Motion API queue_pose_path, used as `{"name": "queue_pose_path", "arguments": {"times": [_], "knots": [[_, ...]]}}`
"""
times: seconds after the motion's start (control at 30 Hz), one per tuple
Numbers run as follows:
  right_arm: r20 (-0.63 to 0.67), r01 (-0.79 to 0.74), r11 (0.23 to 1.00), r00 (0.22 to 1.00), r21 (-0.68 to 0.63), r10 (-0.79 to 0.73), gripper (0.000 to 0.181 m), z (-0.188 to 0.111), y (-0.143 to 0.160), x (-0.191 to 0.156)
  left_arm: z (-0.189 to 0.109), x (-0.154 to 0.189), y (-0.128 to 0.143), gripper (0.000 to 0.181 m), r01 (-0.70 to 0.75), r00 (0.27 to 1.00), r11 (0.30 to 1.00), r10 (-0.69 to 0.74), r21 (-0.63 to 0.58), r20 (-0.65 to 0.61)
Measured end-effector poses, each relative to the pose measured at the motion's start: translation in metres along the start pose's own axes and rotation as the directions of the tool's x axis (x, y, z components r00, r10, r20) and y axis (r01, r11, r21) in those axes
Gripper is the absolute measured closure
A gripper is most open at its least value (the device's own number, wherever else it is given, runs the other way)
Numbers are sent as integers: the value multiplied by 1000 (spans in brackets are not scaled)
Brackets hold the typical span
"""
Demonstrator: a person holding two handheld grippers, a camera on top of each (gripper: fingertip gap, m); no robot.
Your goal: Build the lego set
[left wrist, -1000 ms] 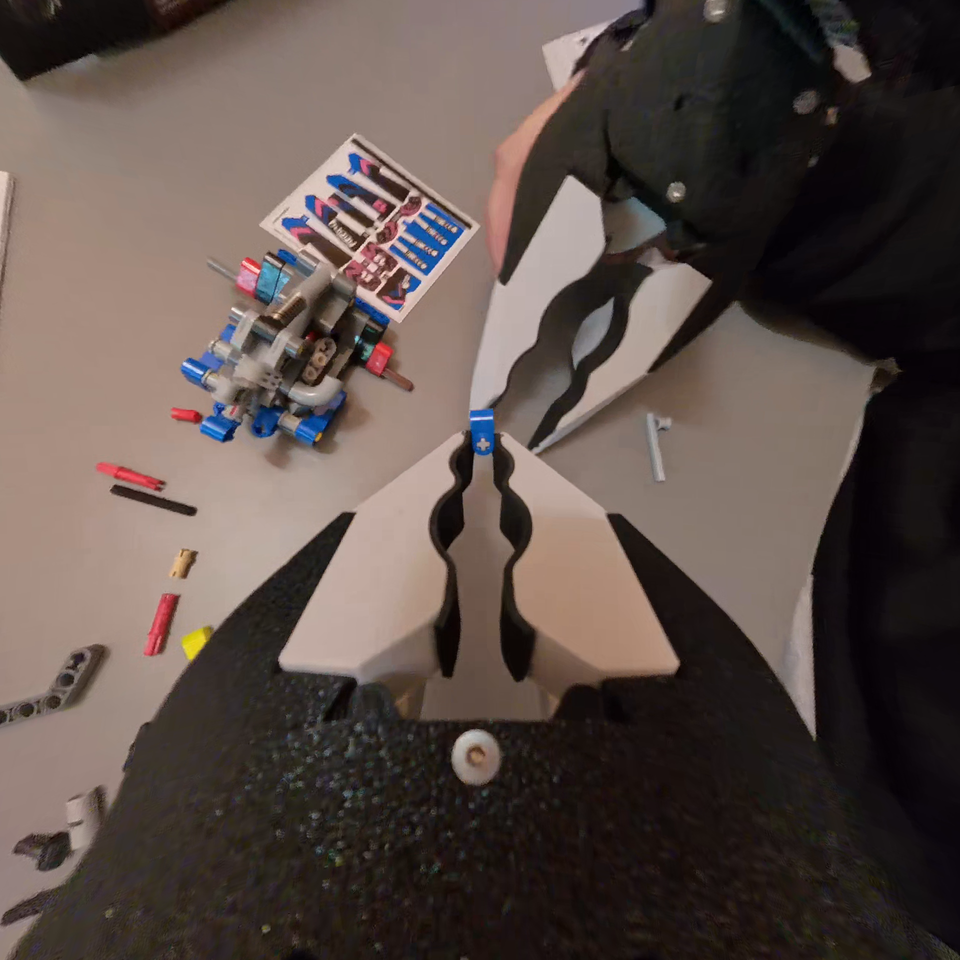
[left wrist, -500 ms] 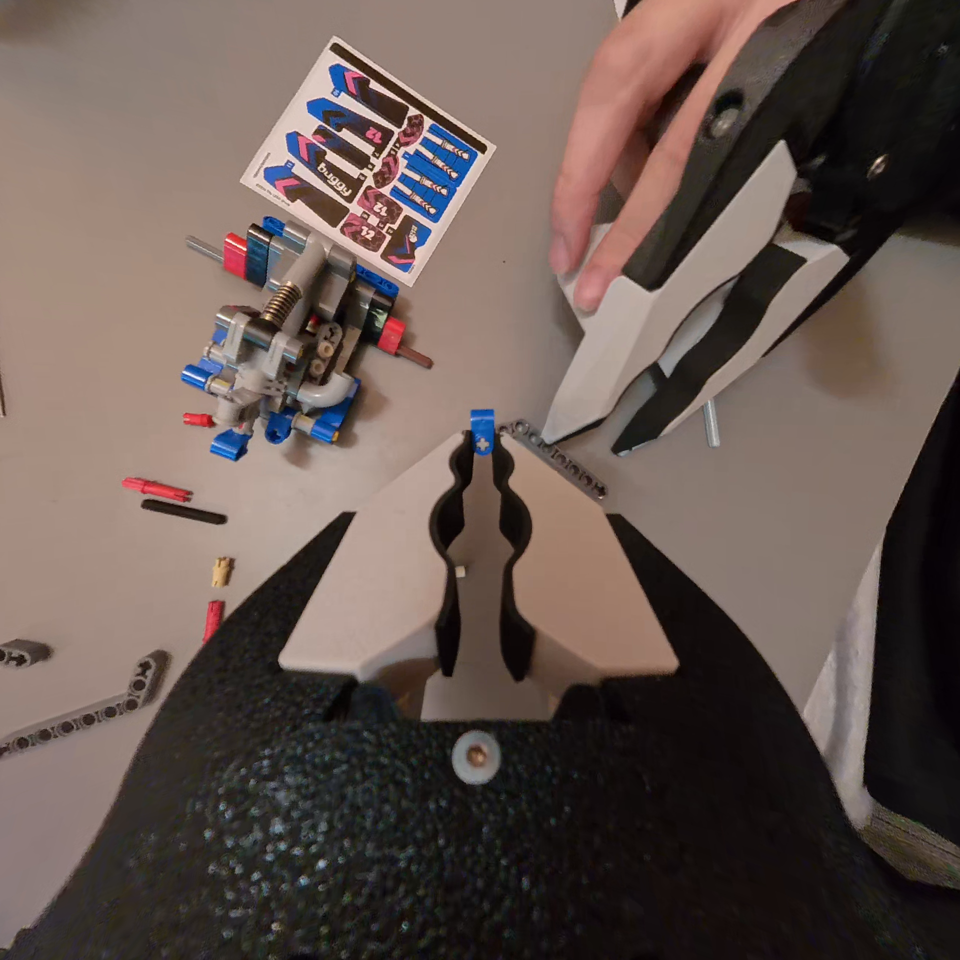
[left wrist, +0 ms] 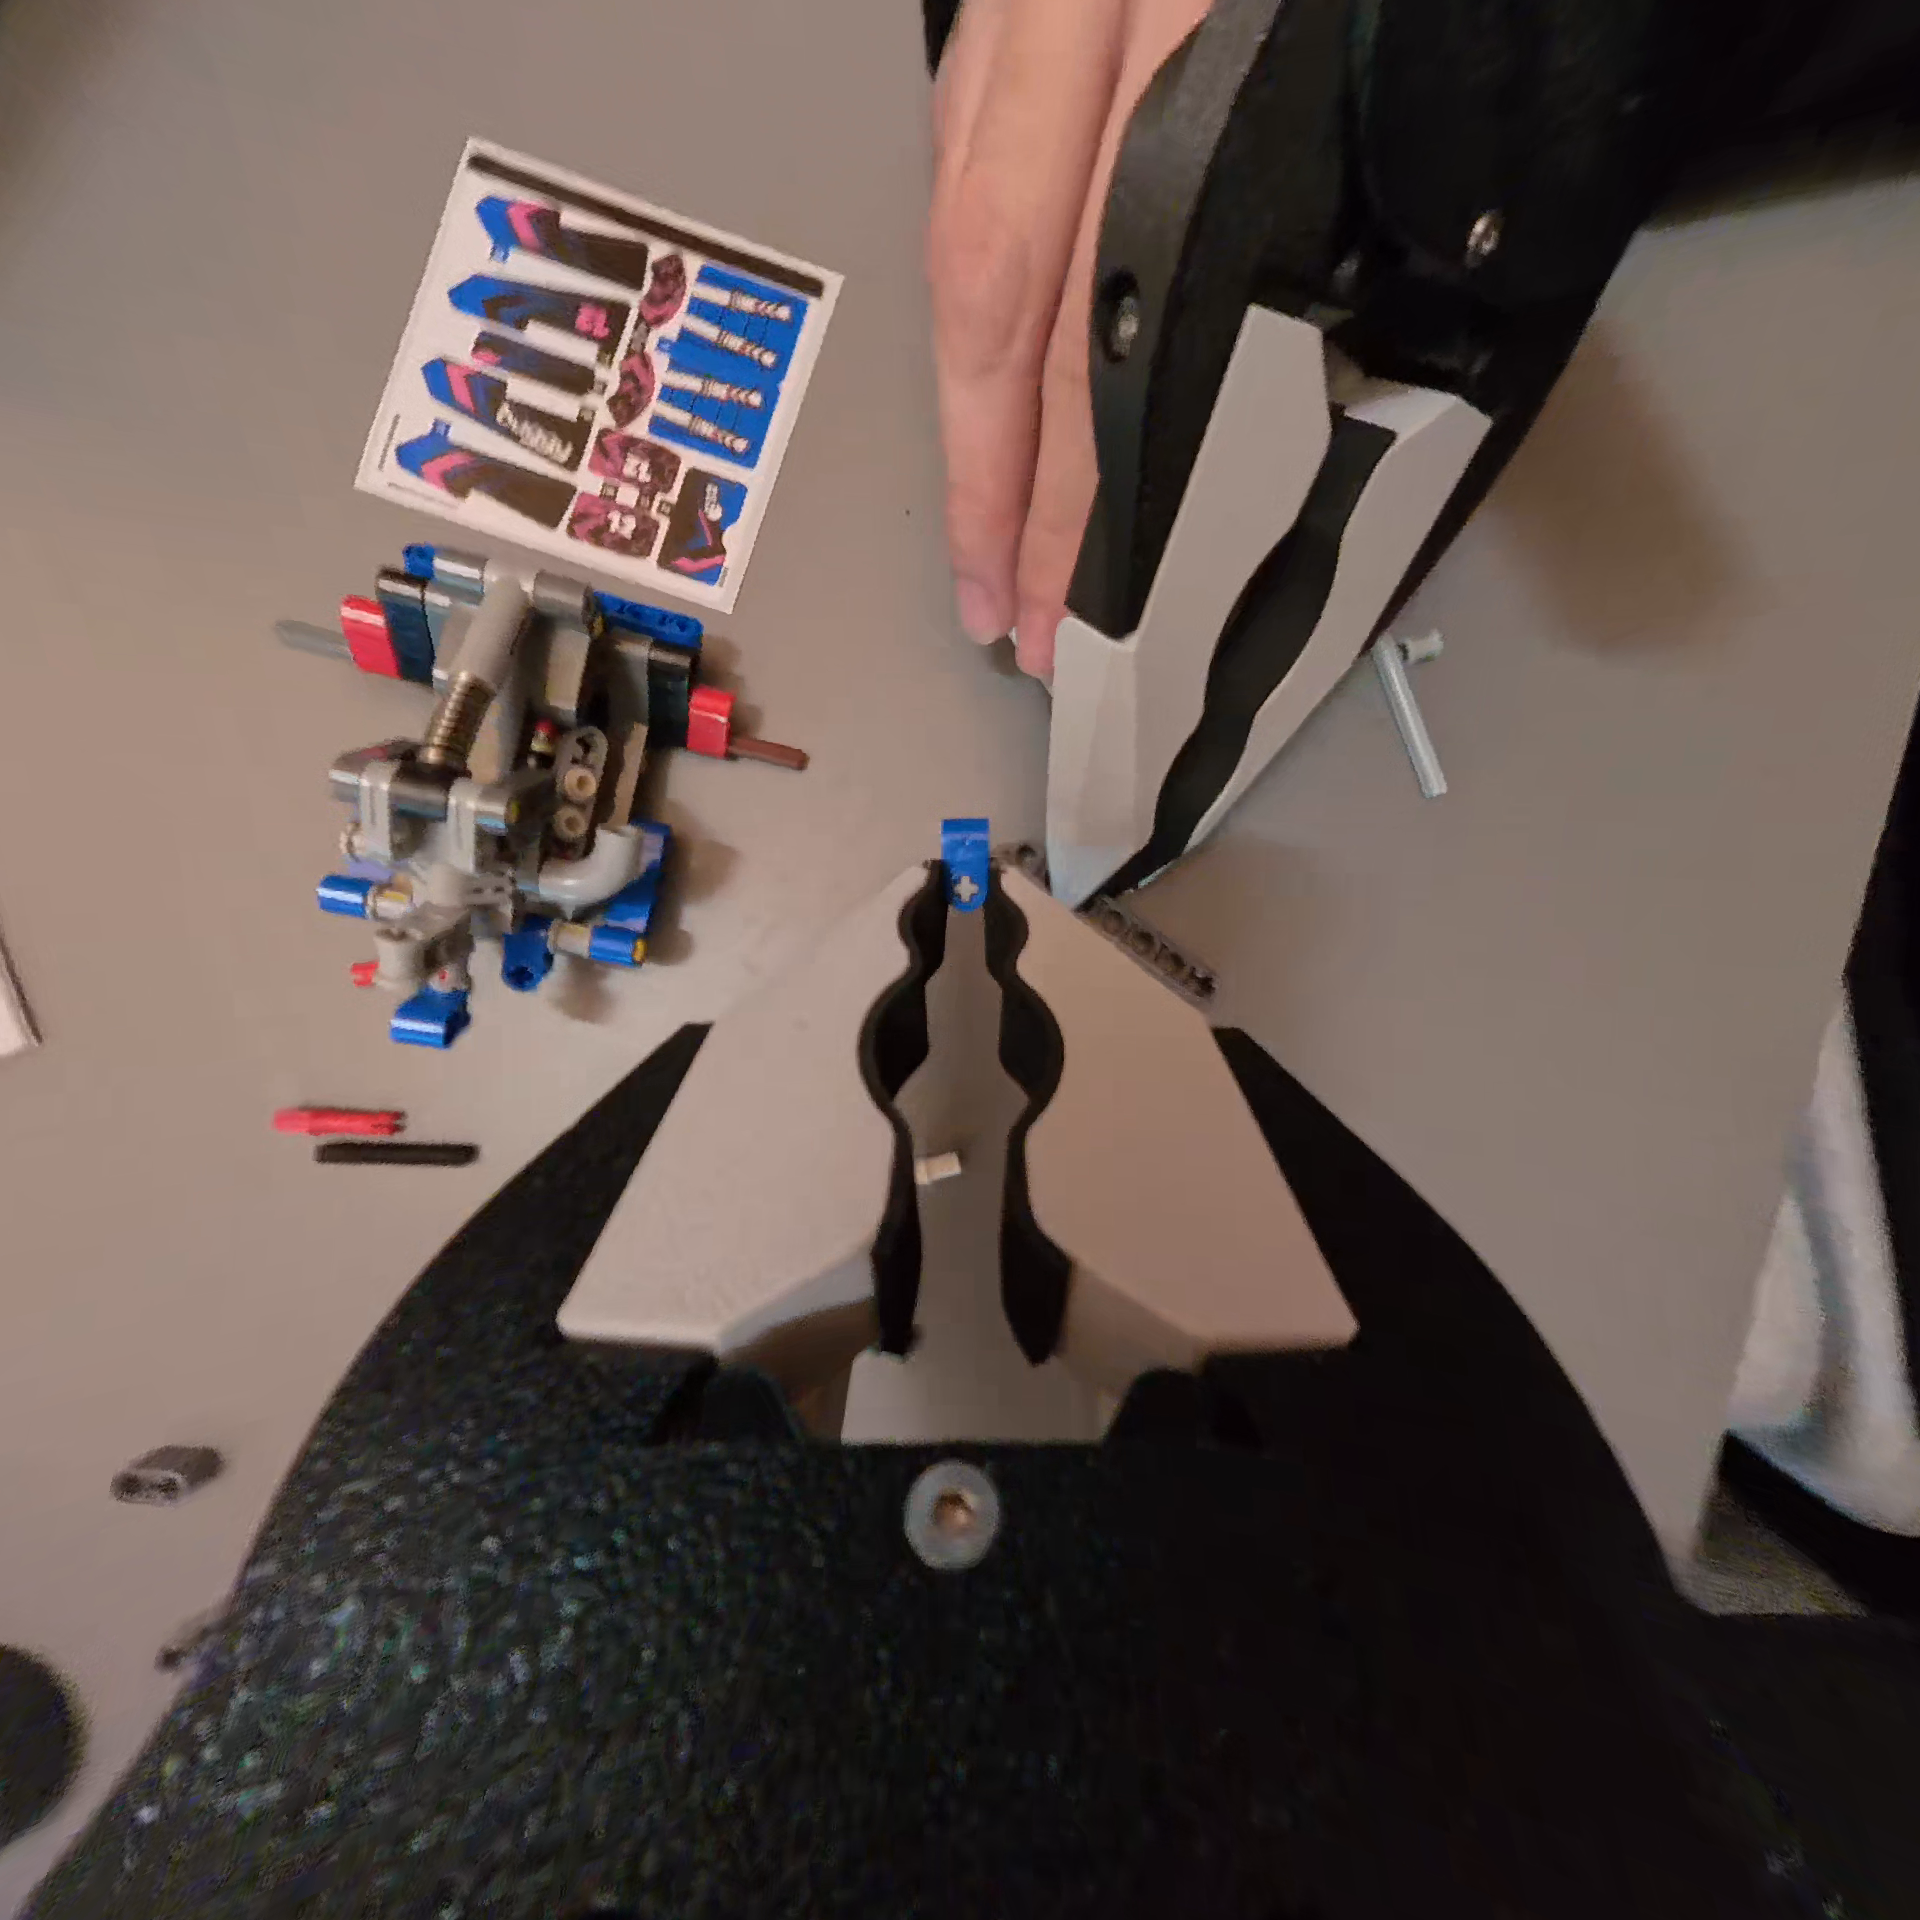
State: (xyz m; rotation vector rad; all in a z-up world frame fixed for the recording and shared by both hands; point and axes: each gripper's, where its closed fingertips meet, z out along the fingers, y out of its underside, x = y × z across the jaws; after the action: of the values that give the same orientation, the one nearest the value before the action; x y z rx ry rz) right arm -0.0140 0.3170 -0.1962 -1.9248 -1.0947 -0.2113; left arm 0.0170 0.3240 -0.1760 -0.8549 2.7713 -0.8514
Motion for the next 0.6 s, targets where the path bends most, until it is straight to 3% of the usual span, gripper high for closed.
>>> {"name": "queue_pose_path", "arguments": {"times": [0.1, 0.3, 0.6], "knots": [[-23, -26, 1000, 999, 7, 26, 174, 2, -3, -1, 0, 1, -1, 177, -87, 996, 996, 87, 20, -9], [-44, -60, 998, 997, 7, 61, 177, 2, -3, -1, -6, 0, 7, 177, -129, 991, 991, 129, -18, -25], [-42, -88, 996, 995, 28, 89, 179, 1, -4, -1, -2, 3, -3, 177, -189, 979, 982, 190, 19, -74]]}}
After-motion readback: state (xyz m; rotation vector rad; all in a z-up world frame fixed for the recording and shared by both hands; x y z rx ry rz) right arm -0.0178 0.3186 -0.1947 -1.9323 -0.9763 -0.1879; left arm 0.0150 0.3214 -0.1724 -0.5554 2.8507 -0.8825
